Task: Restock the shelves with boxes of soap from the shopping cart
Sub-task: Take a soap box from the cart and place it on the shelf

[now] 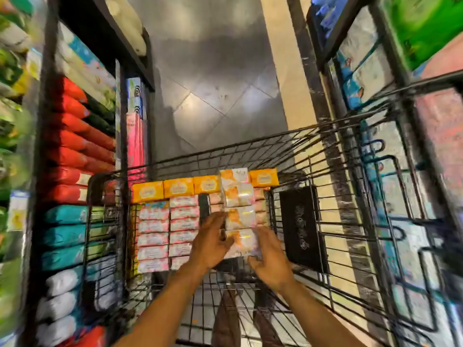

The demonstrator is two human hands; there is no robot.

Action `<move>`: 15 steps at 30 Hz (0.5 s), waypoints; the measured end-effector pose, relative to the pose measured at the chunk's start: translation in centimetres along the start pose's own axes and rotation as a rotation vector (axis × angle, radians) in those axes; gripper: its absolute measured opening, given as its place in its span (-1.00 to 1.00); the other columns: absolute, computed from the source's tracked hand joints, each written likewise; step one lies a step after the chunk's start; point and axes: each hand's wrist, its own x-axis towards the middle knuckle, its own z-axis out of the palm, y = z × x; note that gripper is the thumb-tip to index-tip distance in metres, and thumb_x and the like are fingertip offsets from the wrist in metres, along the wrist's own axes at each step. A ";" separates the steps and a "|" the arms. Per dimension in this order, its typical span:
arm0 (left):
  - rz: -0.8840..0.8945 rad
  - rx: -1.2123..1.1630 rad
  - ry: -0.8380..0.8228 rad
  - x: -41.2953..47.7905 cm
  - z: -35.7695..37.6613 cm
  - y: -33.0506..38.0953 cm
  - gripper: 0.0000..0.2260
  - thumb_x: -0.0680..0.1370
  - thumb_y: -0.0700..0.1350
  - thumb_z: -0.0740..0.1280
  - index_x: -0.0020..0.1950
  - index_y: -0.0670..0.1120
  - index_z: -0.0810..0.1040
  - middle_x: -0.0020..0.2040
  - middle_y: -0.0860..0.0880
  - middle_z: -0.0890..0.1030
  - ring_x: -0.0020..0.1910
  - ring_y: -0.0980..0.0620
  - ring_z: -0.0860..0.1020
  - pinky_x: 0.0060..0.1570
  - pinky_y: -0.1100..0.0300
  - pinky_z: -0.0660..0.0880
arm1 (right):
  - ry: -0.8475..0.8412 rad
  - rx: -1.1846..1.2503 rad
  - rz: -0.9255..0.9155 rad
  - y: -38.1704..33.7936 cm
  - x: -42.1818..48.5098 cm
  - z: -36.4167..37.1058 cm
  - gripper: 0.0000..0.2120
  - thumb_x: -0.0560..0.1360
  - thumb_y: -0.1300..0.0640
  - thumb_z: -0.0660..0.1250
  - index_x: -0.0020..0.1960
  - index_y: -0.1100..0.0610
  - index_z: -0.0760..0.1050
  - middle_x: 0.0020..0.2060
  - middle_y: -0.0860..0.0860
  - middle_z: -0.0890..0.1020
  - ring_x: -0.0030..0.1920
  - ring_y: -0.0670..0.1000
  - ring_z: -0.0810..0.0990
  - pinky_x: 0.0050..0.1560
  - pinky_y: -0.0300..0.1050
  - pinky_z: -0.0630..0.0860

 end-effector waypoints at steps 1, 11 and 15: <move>-0.003 -0.026 0.029 0.7 0.8 -0.8 -0.39 0.51 0.15 0.37 0.53 0.07 0.33 0.47 0.01 0.36 0.42 -0.03 0.37 0.34 0.06 0.45 | 0.015 0.002 -0.016 0.7 0.7 0.5 -0.23 0.44 -0.04 0.39 0.60 -0.08 0.21 0.52 -0.09 0.23 0.47 -0.07 0.32 0.43 -0.19 0.41; -0.084 -0.135 0.122 3.8 3.4 -2.7 -0.47 0.48 0.11 0.39 0.42 0.12 0.34 0.35 -0.02 0.50 0.31 -0.08 0.52 0.16 -0.09 0.56 | 0.173 -0.076 0.003 1.5 2.1 2.0 -0.32 0.32 0.01 0.62 0.36 0.02 0.42 0.27 -0.01 0.50 0.30 0.02 0.45 0.30 -0.10 0.44; -0.086 -0.212 0.137 3.4 2.7 -2.4 -0.47 0.42 0.03 0.52 0.34 0.19 0.41 0.29 0.01 0.52 0.25 -0.03 0.55 0.12 -0.07 0.59 | 0.154 -0.071 0.020 1.2 1.1 1.5 -0.26 0.26 0.08 0.66 0.38 0.06 0.45 0.26 0.00 0.55 0.28 0.03 0.49 0.27 -0.06 0.48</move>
